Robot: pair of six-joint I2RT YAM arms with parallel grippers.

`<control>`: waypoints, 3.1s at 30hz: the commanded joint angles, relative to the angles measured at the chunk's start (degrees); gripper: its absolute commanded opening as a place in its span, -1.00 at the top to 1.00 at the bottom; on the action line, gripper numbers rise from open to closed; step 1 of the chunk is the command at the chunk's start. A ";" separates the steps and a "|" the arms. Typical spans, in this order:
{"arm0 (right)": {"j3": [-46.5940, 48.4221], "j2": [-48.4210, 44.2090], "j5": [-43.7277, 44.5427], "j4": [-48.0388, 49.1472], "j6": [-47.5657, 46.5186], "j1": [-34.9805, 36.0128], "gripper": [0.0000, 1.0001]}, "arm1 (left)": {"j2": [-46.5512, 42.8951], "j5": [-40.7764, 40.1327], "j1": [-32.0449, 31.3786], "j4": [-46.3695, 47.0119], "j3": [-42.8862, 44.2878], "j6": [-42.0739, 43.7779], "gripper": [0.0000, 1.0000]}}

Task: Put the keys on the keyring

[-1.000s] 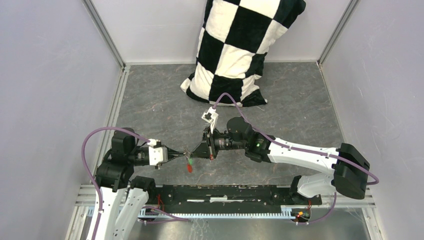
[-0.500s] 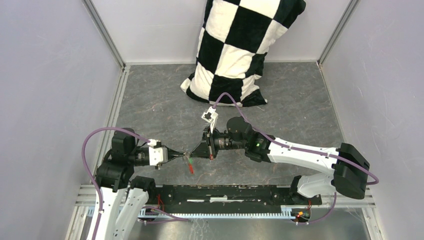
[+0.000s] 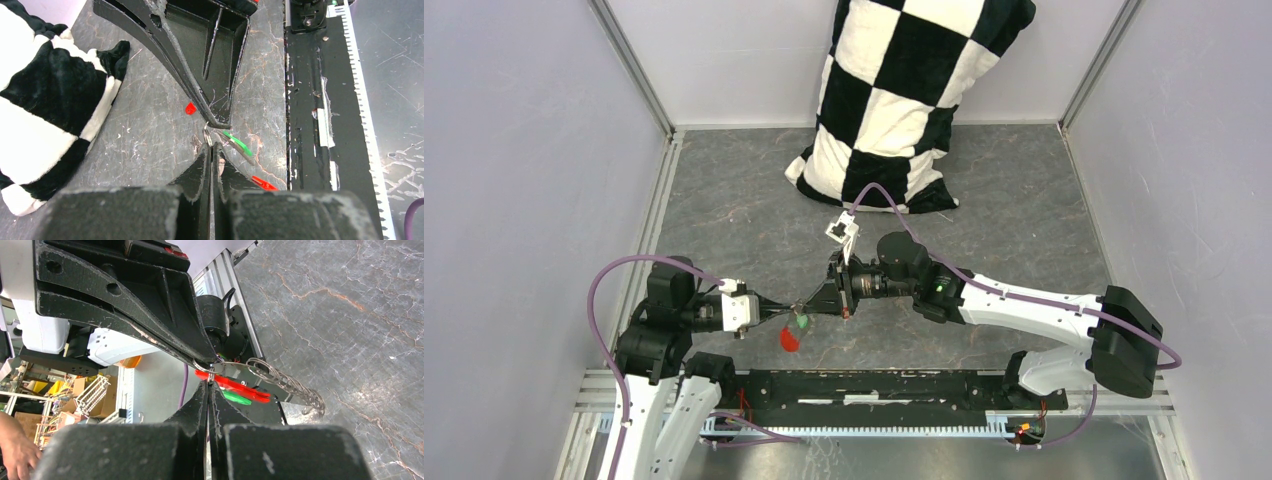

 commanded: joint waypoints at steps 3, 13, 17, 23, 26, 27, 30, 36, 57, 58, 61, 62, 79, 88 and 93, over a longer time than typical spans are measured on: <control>3.51 -0.25 1.84 4.11 0.04 -0.24 1.00 | -0.45 1.69 0.12 -0.70 -0.43 2.66 0.96; 5.55 -0.40 3.28 2.43 -1.07 -0.21 1.00 | -0.45 0.78 0.12 -2.32 -0.67 4.78 0.96; 6.23 -0.16 3.09 1.94 -1.31 -0.05 0.99 | -0.45 -0.12 0.11 -2.37 -0.91 4.67 0.96; 7.62 0.41 3.84 -0.08 -2.99 0.97 1.00 | -0.45 -0.59 0.09 -2.37 -0.86 4.57 0.96; 8.67 0.45 4.84 -1.60 -4.05 1.44 1.00 | -0.29 -1.10 0.12 -2.35 -0.85 4.60 0.96; 8.90 0.45 5.16 -2.22 -4.53 1.65 1.00 | -0.27 -1.21 0.12 -2.32 -0.85 4.55 0.96; 9.47 0.35 6.26 -3.48 -5.44 1.90 1.00 | -0.18 -1.94 0.12 -2.36 -0.83 4.35 0.96; 10.61 0.05 7.84 -5.09 -6.68 2.34 1.00 | 0.02 -3.01 0.12 -2.36 -0.88 4.27 0.96; 11.87 1.00 7.78 -5.32 -6.24 3.75 1.00 | -0.01 -4.71 0.07 -2.32 -0.76 4.59 0.96; 11.94 1.07 7.75 -5.19 -6.15 3.74 1.00 | 0.01 -4.78 0.01 -2.23 -0.88 4.35 0.96; 12.34 1.45 7.69 -5.10 -6.22 4.11 0.99 | -0.10 -5.30 0.03 -0.09 -1.21 1.65 0.96; 12.52 1.72 7.58 -5.10 -6.21 4.36 0.99 | -0.10 -5.35 0.03 0.42 -1.22 1.13 0.95; 18.66 4.92 7.62 -7.92 -7.48 6.62 1.00 | -0.66 -2.29 0.07 13.03 -2.87 -13.21 0.96; 27.76 7.91 5.89 -14.37 -7.00 6.68 1.00 | -1.05 -1.69 0.03 25.34 -3.55 -26.28 0.96; 28.22 7.79 6.44 -17.37 -7.56 6.17 1.00 | -1.52 -0.70 0.03 24.37 -1.69 -27.66 0.96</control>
